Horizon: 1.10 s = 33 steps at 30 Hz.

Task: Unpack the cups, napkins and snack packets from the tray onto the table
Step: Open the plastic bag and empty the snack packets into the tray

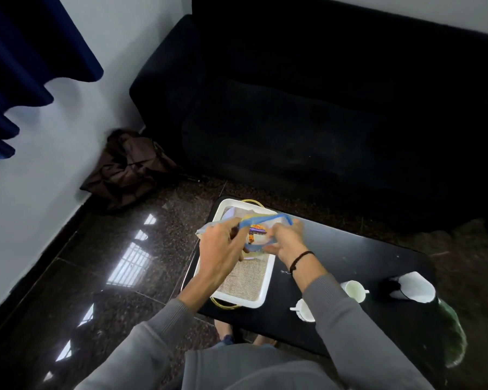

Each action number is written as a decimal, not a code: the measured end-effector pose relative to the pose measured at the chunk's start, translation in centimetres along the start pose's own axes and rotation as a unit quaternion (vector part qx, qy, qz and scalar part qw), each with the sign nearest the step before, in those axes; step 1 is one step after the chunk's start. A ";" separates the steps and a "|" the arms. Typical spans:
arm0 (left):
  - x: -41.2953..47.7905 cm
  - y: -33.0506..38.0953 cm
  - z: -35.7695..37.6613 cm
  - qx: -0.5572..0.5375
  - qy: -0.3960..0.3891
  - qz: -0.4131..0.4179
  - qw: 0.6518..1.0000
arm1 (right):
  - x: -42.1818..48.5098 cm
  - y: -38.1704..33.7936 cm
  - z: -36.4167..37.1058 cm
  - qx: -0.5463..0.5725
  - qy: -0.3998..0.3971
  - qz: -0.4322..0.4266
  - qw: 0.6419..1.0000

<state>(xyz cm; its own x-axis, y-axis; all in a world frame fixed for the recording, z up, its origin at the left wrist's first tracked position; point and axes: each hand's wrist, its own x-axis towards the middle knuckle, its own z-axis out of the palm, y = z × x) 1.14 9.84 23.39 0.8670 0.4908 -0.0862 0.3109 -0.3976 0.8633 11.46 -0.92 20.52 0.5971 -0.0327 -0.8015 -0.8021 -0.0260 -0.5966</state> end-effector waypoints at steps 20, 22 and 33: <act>3.3 -9.4 -1.4 -0.403 -0.156 -0.341 0.835 | -2.7 -6.6 -2.7 -0.233 -0.325 -0.368 0.839; 3.3 -9.3 -0.9 -0.510 -0.191 -0.327 0.772 | -2.1 -7.2 -3.5 -0.262 -0.313 -0.334 0.850; 3.0 -10.7 -0.1 -0.508 -0.142 -0.336 0.780 | -1.5 -6.1 -6.5 -0.331 0.061 -0.377 0.863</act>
<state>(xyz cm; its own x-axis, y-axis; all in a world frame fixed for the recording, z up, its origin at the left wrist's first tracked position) 0.34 15.64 14.01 0.7374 0.0751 -0.6713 0.3876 0.7669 0.5115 15.49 -7.19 25.67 0.9771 0.1380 -0.1618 -0.0341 -0.6494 -0.7597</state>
